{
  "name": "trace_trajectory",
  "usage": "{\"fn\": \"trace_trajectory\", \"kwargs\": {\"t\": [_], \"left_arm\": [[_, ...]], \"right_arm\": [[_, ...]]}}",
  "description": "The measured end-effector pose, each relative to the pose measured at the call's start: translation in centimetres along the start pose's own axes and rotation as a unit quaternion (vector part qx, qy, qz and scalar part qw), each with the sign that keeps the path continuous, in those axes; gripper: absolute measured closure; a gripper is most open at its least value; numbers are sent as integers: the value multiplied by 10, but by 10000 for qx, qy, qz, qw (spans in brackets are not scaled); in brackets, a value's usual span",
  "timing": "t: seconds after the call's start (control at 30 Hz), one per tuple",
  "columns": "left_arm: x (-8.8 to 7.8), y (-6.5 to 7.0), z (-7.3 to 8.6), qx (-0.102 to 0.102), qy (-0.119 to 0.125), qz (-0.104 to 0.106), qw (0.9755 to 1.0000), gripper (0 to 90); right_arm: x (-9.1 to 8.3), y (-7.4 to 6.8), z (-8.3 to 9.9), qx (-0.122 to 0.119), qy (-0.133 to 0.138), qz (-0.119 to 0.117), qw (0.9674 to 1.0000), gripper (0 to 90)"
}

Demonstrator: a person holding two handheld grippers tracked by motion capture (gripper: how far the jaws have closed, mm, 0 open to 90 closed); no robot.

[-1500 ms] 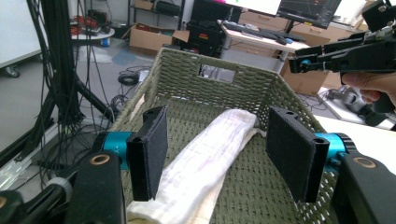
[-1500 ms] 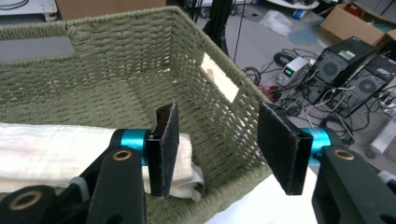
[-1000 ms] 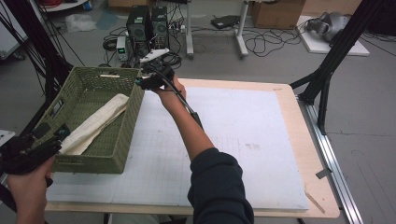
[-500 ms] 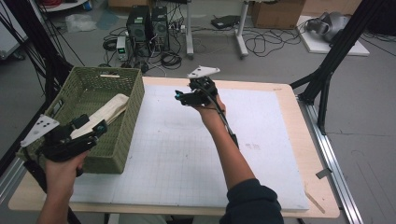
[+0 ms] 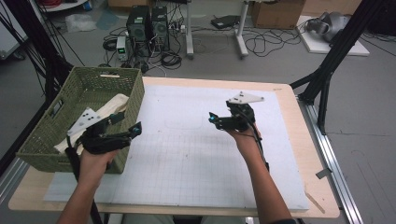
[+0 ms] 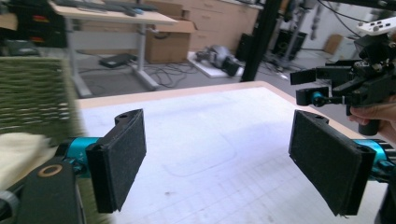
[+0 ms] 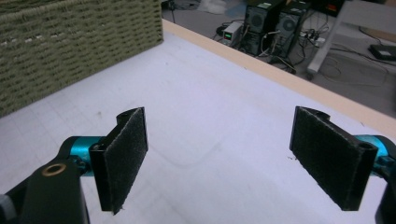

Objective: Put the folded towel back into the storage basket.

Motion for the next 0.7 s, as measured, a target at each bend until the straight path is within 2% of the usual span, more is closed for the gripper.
{"fn": "trace_trajectory", "kwargs": {"t": [0.1,0.3,0.37,0.47,0.7], "left_arm": [[11,4,3,35,-88,139,9999,193],[20,12,0,128,6,299,9995,202],[25,14,1,161,-3,358,9992,202],[33,19,6,186,-66,451,9988,202],[51,33,21,406,-134,724,9965,204]], "right_arm": [[-15,10,17,99,-2,142,9999,176],[-39,27,41,261,26,379,9989,154],[-45,30,47,308,-6,465,9984,117],[-55,34,56,379,2,542,9978,116],[-73,40,83,438,34,751,9962,116]]}}
Point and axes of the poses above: each handheld gripper's, and its own axes: x roughly forward along the jaws, z roughly out of its underside, y roughly to its right, the point moved 3 cm from there along x, roughly forward along the jaws, and after that the axes turned 7 degrees about z, right-handed, at the moved point
